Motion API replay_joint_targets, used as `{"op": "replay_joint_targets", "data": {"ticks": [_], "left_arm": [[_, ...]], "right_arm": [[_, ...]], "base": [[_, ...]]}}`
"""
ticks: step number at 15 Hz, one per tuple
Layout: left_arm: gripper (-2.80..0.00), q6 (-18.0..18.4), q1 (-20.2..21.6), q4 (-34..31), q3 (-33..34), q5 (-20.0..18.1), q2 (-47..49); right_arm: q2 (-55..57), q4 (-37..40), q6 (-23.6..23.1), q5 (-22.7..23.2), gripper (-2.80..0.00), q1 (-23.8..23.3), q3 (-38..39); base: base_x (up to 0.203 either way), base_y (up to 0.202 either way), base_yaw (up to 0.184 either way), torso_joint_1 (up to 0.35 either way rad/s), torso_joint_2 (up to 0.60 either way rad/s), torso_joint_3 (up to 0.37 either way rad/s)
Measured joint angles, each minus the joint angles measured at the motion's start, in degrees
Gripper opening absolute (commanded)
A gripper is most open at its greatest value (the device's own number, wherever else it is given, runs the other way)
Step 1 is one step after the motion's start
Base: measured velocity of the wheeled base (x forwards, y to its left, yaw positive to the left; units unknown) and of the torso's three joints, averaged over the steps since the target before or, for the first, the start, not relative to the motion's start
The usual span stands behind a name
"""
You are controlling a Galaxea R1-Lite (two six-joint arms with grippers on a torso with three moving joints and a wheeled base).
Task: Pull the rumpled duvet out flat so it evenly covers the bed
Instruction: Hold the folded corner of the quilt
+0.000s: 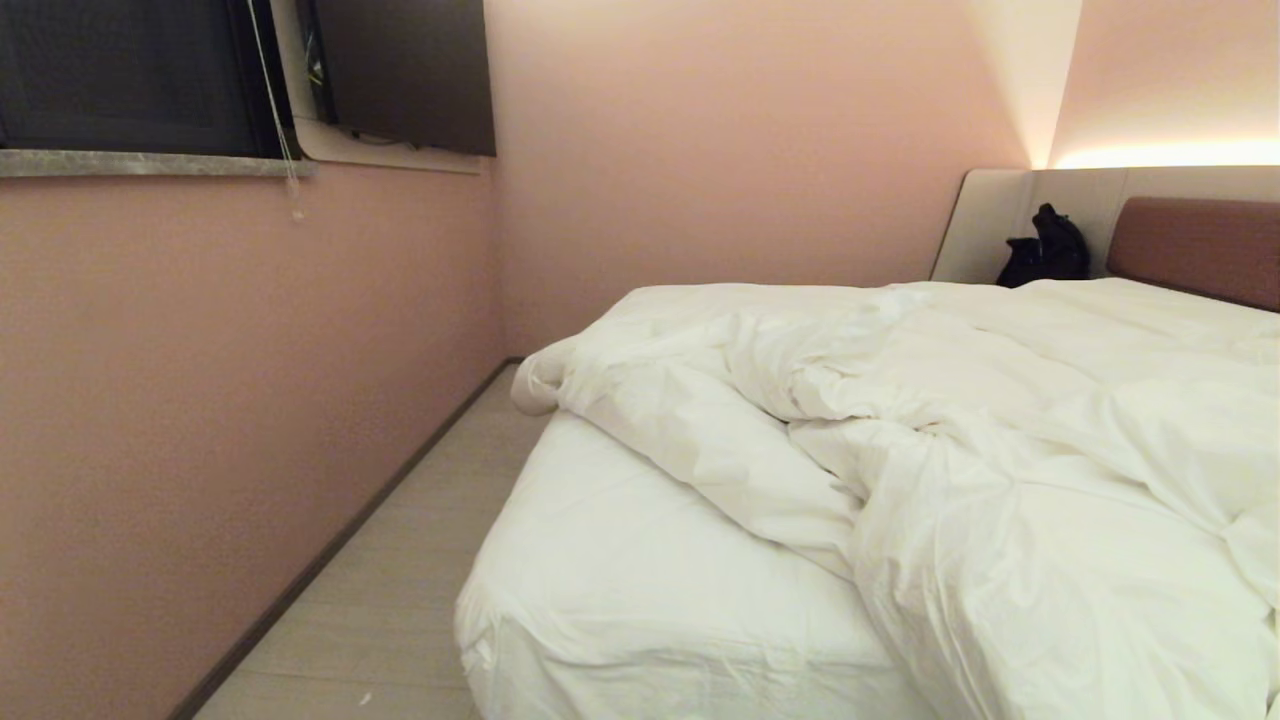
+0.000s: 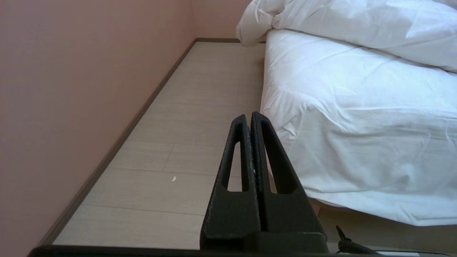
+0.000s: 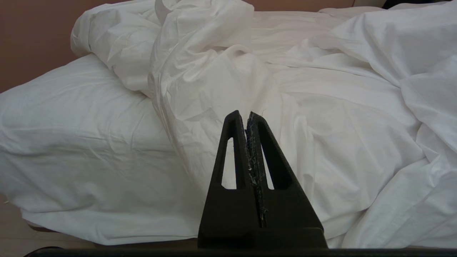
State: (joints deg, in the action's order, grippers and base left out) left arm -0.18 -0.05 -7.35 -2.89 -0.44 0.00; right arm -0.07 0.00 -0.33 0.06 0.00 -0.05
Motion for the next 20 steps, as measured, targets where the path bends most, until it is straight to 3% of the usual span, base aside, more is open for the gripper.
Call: {"op": "replay_joint_targets", "data": {"ticks": [20], "left_arm": [[-2.80,-0.48,-0.02,0.10,-0.33,0.15,0.00]], "right_arm": [[0.00,-0.07,-0.01,-0.06,-2.80,0.00,-0.02]], "base": [[0.000,0.000,0.000,0.000,0.00,0.000]]}}
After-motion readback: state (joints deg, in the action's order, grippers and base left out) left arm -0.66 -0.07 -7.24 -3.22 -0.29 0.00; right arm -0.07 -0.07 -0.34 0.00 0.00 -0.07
